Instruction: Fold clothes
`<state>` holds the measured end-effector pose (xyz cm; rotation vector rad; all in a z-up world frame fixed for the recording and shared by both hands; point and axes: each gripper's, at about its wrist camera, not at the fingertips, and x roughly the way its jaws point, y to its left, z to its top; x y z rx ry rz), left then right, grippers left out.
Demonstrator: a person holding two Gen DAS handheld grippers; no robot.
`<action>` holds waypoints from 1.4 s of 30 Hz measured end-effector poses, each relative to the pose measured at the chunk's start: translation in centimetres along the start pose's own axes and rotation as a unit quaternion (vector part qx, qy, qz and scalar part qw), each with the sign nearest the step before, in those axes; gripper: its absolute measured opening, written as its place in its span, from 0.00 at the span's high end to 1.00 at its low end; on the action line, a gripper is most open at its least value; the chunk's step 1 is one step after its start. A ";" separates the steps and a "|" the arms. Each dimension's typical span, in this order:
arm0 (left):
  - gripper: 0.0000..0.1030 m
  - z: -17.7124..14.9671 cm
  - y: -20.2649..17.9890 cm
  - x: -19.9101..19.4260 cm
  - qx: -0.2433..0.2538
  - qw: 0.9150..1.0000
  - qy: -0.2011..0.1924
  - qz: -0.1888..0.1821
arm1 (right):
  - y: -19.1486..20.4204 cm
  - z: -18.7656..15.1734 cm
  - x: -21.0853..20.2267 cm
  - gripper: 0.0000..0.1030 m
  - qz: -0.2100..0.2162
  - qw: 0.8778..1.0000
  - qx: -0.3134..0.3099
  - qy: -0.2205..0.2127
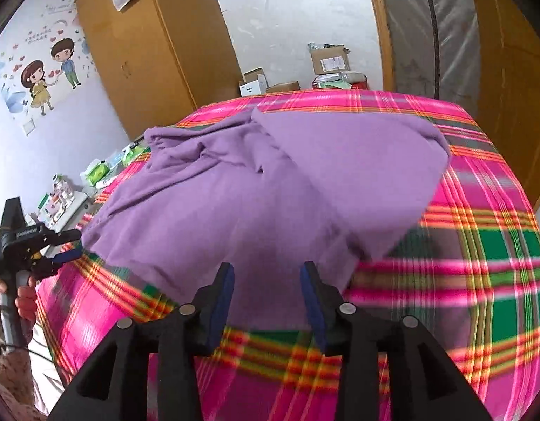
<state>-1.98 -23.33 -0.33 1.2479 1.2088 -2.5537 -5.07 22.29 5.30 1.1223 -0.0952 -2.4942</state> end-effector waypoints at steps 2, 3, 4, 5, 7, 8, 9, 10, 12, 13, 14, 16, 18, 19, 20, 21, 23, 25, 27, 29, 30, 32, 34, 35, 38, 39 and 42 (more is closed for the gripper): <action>0.48 0.1 0.0 0.1 -0.005 1.000 0.002 -0.002 | -0.1 -0.7 0.1 0.60 0.007 1.000 0.006 0.012; 0.48 0.1 0.0 0.2 -0.008 1.000 0.003 -0.003 | -0.3 -1.0 0.1 0.60 0.011 1.000 0.016 0.017; 0.48 0.2 0.0 0.3 -0.009 1.000 0.003 -0.004 | -0.7 -1.3 -0.1 0.60 0.019 0.999 0.037 0.015; 0.48 0.3 -0.1 0.4 -0.010 1.000 0.002 -0.004 | -1.2 -1.6 -0.1 0.60 0.014 0.998 0.057 0.016; 0.48 0.5 -0.2 0.5 -0.011 1.000 0.001 -0.005 | -2.3 -2.3 -0.2 0.60 0.005 0.995 0.095 0.016; 0.48 0.6 -0.2 0.6 -0.011 1.000 0.000 -0.006 | -2.8 -2.6 -0.3 0.60 0.001 0.993 0.113 0.016; 0.48 0.6 -0.3 0.7 -0.012 1.000 -0.001 -0.006 | -3.1 -2.7 -0.3 0.60 -0.001 0.992 0.122 0.014; 0.48 0.7 -0.3 0.8 -0.012 1.000 -0.001 -0.007 | -3.4 -2.7 -0.1 0.60 -0.004 0.992 0.128 0.014; 0.48 0.9 -0.4 1.0 -0.013 1.000 -0.003 -0.008 | -3.6 -2.2 -0.2 0.60 -0.023 0.991 0.134 0.002; 0.48 1.0 -0.5 1.1 -0.014 1.000 -0.003 -0.009 | -3.6 -2.0 0.0 0.60 -0.027 0.990 0.138 -0.001; 0.48 1.1 -0.5 1.2 -0.014 1.000 -0.004 -0.009 | -3.7 -1.9 0.1 0.60 -0.028 0.989 0.142 -0.003; 0.48 1.2 -0.3 1.2 -0.019 1.000 -0.004 -0.013 | -3.9 -1.6 0.9 0.60 -0.001 0.988 0.154 0.003; 0.48 1.3 -0.1 1.2 -0.025 1.000 -0.004 -0.017 | -3.5 -1.2 1.2 0.65 -0.006 0.989 0.150 -0.002; 0.48 1.3 0.0 1.2 -0.028 0.999 -0.003 -0.019 | -3.3 -1.0 1.4 0.79 -0.007 0.990 0.144 -0.001; 0.48 1.4 0.0 1.2 -0.031 0.999 -0.003 -0.021 | -3.1 -0.9 1.6 0.85 -0.009 0.990 0.139 0.000; 0.48 1.4 0.1 1.2 -0.034 0.999 -0.003 -0.023 | -3.0 -0.7 1.7 0.90 -0.009 0.991 0.134 0.000; 0.48 1.4 0.1 1.3 -0.035 0.999 -0.005 -0.022 | -3.2 -0.6 1.7 0.95 -0.002 0.990 0.140 -0.004; 0.48 1.4 0.0 1.3 -0.039 0.999 -0.009 -0.021 | -3.6 -0.6 1.2 0.97 0.001 0.989 0.149 -0.013; 0.48 1.4 0.0 1.3 -0.045 0.999 -0.013 -0.019 | -4.1 -0.7 0.6 0.97 0.009 0.987 0.162 -0.020; 0.48 1.4 0.0 1.3 -0.053 0.998 -0.017 -0.018 | -4.5 -0.6 0.1 0.97 0.012 0.985 0.169 -0.028; 0.49 1.4 0.1 1.3 -0.058 0.998 -0.018 -0.017 | -4.6 -0.6 -0.3 0.97 0.009 0.985 0.170 -0.033; 0.54 1.4 0.1 1.3 -0.065 0.998 -0.022 -0.012 | -4.9 -0.6 -1.2 0.97 0.009 0.984 0.170 -0.046; 0.68 1.2 0.1 1.3 -0.063 0.998 -0.026 0.001 | -5.3 -0.6 -1.7 0.97 0.008 0.983 0.175 -0.053; 0.73 1.2 0.1 1.3 -0.063 0.998 -0.026 0.006 | -5.4 -0.6 -1.8 0.97 0.009 0.983 0.176 -0.054; 0.88 0.9 0.5 1.4 -0.073 0.997 -0.022 0.009 | -5.6 -0.7 -2.0 0.97 0.010 0.983 0.178 -0.054; 0.89 0.8 0.7 1.3 -0.075 0.997 -0.023 0.009 | -5.6 -0.8 -2.1 0.97 0.010 0.983 0.175 -0.055; 0.89 0.5 0.9 1.0 -0.080 0.996 -0.028 0.010 | -5.9 -1.1 -2.5 0.97 0.011 0.982 0.179 -0.057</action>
